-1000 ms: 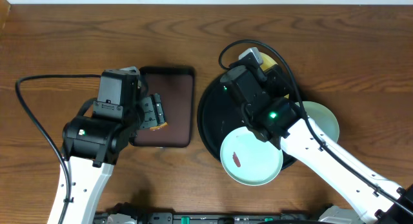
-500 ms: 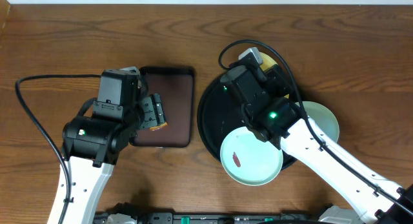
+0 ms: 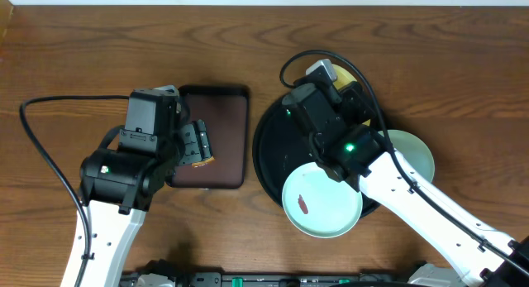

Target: Clean dirty plates on tray and stack at the side

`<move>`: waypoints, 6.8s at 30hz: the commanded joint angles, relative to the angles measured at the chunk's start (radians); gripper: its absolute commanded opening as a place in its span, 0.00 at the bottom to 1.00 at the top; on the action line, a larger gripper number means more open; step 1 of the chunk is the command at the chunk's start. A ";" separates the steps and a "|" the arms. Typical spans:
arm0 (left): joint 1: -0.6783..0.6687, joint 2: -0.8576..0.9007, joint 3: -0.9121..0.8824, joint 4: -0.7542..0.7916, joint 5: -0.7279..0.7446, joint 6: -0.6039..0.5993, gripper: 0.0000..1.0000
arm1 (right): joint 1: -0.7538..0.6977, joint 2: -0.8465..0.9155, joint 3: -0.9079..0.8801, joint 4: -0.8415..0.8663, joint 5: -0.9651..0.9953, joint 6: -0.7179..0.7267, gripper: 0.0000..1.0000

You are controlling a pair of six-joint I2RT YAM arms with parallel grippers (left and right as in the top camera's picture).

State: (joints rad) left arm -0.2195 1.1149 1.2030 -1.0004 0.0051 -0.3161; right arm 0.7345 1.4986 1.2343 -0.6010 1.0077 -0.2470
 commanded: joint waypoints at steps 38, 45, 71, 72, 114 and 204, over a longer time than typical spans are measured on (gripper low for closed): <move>0.000 -0.003 0.018 -0.006 0.006 0.002 0.81 | 0.013 -0.015 0.002 0.015 0.039 -0.005 0.01; 0.000 -0.003 0.018 -0.006 0.006 0.002 0.81 | 0.013 -0.015 0.002 0.015 0.039 -0.005 0.01; 0.000 -0.003 0.018 -0.006 0.006 0.002 0.82 | -0.530 -0.016 0.002 -0.083 -0.882 0.550 0.01; 0.000 -0.003 0.018 -0.006 0.006 0.002 0.81 | -0.610 -0.016 0.002 -0.091 -0.969 0.577 0.01; 0.000 -0.003 0.018 -0.006 0.006 0.002 0.81 | -1.521 0.151 0.002 -0.262 -1.378 0.609 0.61; 0.001 -0.003 0.018 0.003 0.051 -0.002 0.81 | -0.620 -0.092 -0.281 0.114 -1.207 0.388 0.32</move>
State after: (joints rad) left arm -0.2195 1.1149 1.2030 -1.0061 0.0433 -0.3164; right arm 0.1089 1.4391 0.9409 -0.4763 -0.1879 0.1741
